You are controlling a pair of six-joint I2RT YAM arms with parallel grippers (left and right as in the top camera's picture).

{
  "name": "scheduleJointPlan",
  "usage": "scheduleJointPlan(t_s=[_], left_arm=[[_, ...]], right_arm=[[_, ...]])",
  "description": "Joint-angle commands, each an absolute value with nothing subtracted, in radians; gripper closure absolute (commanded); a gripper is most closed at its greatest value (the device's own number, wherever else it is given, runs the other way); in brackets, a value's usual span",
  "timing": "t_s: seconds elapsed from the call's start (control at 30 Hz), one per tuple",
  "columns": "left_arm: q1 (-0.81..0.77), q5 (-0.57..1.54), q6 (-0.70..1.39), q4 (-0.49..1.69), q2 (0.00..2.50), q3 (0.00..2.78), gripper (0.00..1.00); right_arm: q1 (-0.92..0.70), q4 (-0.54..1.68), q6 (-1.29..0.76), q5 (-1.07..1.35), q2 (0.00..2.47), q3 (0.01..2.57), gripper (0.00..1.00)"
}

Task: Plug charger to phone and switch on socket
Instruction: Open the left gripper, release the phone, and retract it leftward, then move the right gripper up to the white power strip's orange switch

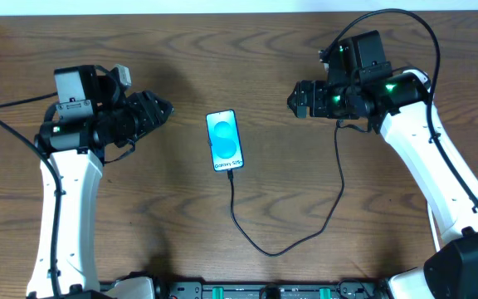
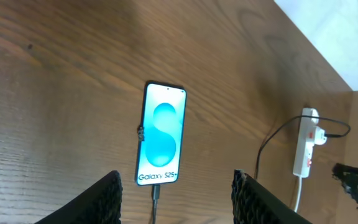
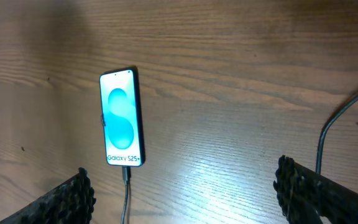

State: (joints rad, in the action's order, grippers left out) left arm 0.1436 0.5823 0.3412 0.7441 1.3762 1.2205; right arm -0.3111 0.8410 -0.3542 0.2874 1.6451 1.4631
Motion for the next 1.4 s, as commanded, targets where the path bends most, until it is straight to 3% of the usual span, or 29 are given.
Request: scheduleJointPlan(t_s=[0.0,0.43,0.93,1.03,1.17,1.33,1.37], left_arm=[[0.149,0.603,0.354,0.747,1.367,1.222,0.44],[0.149,0.603,0.354,0.748,1.367,1.222,0.43],[0.149,0.602,0.353,0.748,1.367,1.221,0.42],[0.149,0.602,0.353,0.748,1.367,1.221,0.42],[0.149,0.602,0.353,0.748,1.367,1.221,0.42],[0.149,0.598,0.353,0.747,1.367,1.221,0.42],[0.149,0.591,0.354,0.747,1.367,1.221,0.42]], right_arm=[[-0.316,0.842,-0.339,0.279,1.634,1.467,0.07],[-0.316,0.844,-0.339,0.279,1.634,1.467,0.07],[-0.282,0.850,-0.339,0.299,1.631,1.468,0.27],[-0.268,0.857,-0.339,0.298,1.628,1.468,0.37],[-0.234,0.868,-0.339,0.298,1.626,1.468,0.66],[-0.183,0.883,-0.339,0.298,1.625,1.468,0.97],[-0.171,0.884,-0.334,0.299,1.625,1.468,0.99]])
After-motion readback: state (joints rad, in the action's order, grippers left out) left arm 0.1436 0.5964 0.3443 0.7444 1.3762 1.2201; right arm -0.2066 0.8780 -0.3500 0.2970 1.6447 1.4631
